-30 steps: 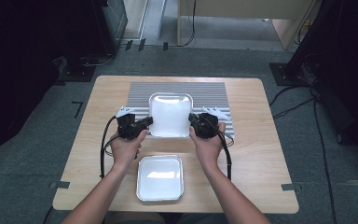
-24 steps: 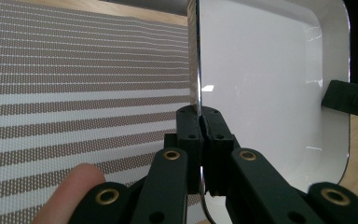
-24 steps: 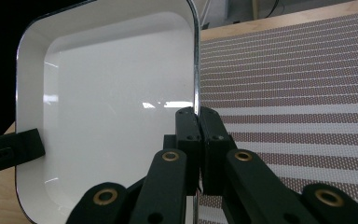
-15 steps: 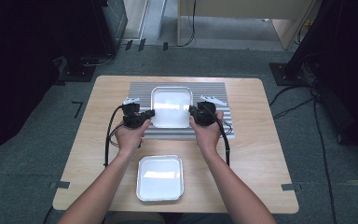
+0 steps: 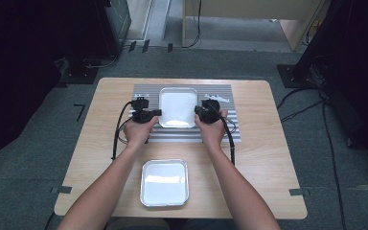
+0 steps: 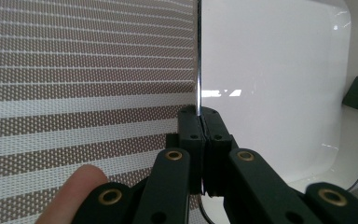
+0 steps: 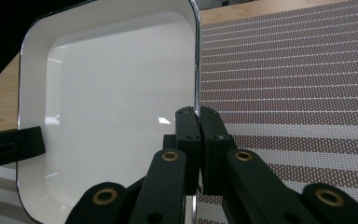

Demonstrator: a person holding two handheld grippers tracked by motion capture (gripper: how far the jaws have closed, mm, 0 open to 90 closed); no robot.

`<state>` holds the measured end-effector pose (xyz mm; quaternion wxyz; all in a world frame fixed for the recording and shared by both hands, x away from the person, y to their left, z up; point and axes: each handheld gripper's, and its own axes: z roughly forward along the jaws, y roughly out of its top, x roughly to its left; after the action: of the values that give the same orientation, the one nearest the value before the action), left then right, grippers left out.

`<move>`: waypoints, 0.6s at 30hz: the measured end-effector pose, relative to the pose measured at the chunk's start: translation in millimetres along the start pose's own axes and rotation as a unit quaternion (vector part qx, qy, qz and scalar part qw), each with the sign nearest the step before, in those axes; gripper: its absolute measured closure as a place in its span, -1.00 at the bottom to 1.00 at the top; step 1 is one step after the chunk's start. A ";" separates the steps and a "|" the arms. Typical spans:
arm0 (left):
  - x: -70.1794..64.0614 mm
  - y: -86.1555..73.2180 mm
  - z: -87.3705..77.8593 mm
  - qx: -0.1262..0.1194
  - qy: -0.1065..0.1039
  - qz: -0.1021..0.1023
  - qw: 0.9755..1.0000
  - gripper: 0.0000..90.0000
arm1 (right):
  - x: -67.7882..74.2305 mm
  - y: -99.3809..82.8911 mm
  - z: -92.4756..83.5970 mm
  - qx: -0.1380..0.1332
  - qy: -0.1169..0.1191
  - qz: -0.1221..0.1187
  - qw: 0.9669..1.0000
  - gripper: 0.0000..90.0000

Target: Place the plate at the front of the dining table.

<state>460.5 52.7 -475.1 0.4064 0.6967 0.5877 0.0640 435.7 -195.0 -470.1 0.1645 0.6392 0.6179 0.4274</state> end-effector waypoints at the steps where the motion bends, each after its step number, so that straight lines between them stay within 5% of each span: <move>1: 1.3 -0.9 7.8 0.015 -0.001 -0.005 1.000 0.99 | -3.4 -0.1 5.9 0.005 -0.005 0.004 1.000 0.98; 9: 8.8 -4.0 26.4 0.033 -0.012 -0.039 0.999 0.96 | -17.9 -4.6 23.4 0.027 -0.008 0.026 0.999 0.98; 18: 10.7 -8.8 33.4 0.037 -0.014 -0.028 0.999 0.77 | -28.8 -7.3 39.3 0.043 0.005 0.052 0.998 0.90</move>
<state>476.0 45.4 -507.1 0.3903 0.6952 0.6033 0.0215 464.1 -208.0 -508.2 0.1115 0.6749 0.6025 0.4112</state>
